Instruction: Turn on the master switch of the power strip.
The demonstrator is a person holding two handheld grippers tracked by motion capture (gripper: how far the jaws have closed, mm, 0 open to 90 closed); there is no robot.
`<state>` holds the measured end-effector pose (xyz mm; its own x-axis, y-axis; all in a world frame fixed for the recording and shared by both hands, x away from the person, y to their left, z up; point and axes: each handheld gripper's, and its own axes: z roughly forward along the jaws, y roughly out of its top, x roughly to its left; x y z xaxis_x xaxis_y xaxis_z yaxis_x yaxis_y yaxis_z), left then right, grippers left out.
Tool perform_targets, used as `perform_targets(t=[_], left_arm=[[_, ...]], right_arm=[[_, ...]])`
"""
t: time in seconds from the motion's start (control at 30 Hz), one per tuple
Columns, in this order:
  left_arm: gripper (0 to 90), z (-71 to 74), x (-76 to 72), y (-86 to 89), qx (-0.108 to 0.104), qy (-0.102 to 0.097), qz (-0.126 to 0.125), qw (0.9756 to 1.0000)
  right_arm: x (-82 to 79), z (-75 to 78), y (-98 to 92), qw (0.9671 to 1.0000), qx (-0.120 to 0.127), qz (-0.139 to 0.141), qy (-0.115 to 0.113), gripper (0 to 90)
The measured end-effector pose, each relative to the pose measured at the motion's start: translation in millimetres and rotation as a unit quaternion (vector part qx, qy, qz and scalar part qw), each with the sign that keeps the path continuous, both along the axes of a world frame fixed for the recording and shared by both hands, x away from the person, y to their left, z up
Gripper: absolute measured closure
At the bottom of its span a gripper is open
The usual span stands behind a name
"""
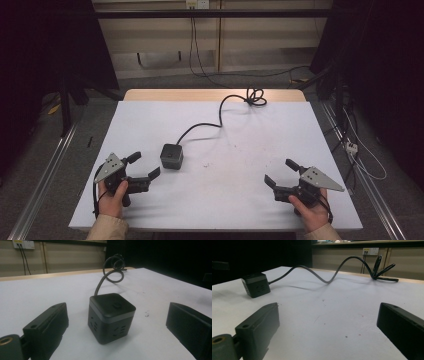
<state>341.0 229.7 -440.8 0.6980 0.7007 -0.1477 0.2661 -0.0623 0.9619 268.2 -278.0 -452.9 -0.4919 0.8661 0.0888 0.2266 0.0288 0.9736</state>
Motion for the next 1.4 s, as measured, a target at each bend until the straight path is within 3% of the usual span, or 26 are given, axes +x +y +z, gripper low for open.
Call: perform_targets(t=[0.6,1.17,1.4], left_arm=[[3.8,2.0,5.3,-3.2,-0.021,-0.002,0.003,0.9998],[3.9,7.3,12.9,-11.7,-0.01,-0.006,0.001,0.9999],[3.9,6.8,16.4,-11.9,-0.018,-0.001,0.001,0.9998]], right_arm=[[-0.2,-0.2,3.4,1.0,-0.005,0.008,0.001,4.0],[-0.1,0.5,4.7,0.9999,-0.006,0.011,0.0,4.1],[0.3,0.7,5.0,0.9999,-0.006,0.01,-0.001,4.1]])
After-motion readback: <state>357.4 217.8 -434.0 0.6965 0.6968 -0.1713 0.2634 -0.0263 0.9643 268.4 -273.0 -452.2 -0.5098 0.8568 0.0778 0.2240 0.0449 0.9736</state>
